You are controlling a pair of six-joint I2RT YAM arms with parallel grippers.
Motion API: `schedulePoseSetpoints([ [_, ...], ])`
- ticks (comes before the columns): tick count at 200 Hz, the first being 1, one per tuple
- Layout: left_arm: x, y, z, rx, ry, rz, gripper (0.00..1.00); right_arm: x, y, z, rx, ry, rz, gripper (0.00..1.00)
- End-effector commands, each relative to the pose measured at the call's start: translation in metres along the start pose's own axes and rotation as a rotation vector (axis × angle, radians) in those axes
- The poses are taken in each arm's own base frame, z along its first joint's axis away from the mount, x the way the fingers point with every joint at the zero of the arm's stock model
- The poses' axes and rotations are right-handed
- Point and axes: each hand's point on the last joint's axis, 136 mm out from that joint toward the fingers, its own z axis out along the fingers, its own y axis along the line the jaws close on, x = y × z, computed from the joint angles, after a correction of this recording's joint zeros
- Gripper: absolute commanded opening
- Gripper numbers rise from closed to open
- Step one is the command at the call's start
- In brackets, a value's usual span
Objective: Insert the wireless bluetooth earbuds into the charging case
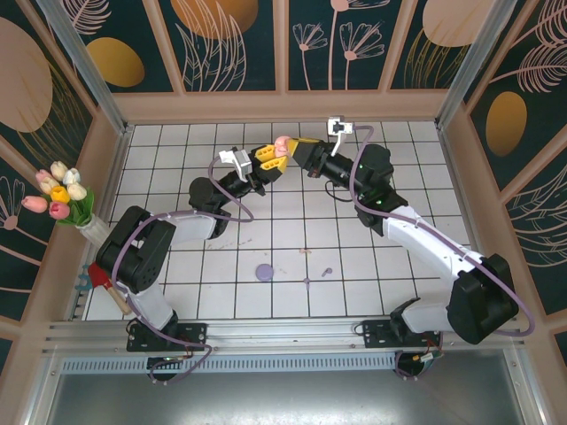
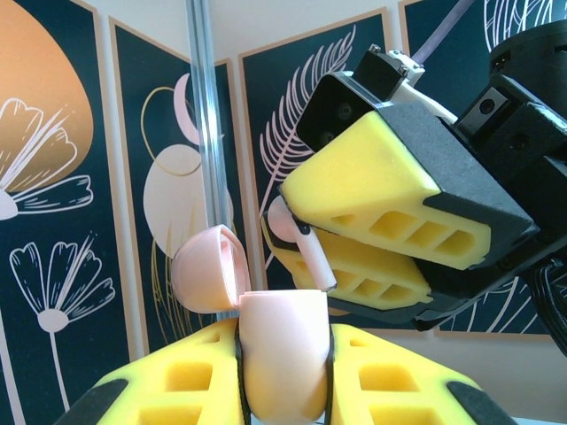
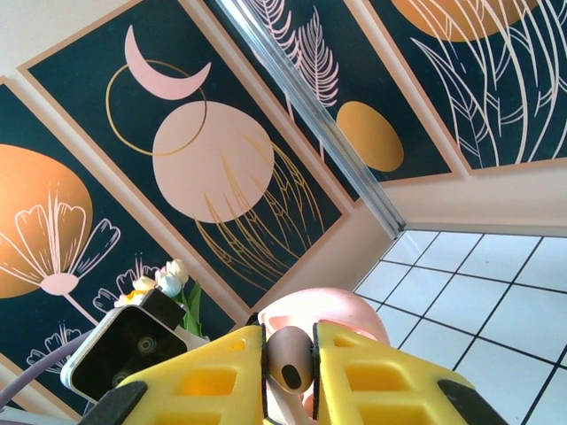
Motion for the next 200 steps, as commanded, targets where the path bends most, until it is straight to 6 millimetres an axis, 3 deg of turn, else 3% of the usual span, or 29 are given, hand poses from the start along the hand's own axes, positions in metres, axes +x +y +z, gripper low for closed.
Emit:
schedulePoseSetpoints([
  [1,-0.058,-0.021,-0.002,0.059,-0.195,0.154,0.00,-0.004,-0.003,-0.001,0.002,-0.029,-0.021,0.18],
  [58,-0.055,-0.021,-0.002,0.063,-0.184,0.145,0.00,-0.003,-0.004,-0.002,0.006,-0.032,-0.014,0.18],
  [153,-0.051,-0.022,-0.002,0.065,-0.170,0.132,0.00,-0.029,0.005,-0.003,-0.019,-0.083,-0.034,0.18],
  [200,-0.050,-0.021,-0.002,0.063,-0.169,0.130,0.00,-0.029,0.006,-0.001,-0.026,-0.077,-0.031,0.18],
])
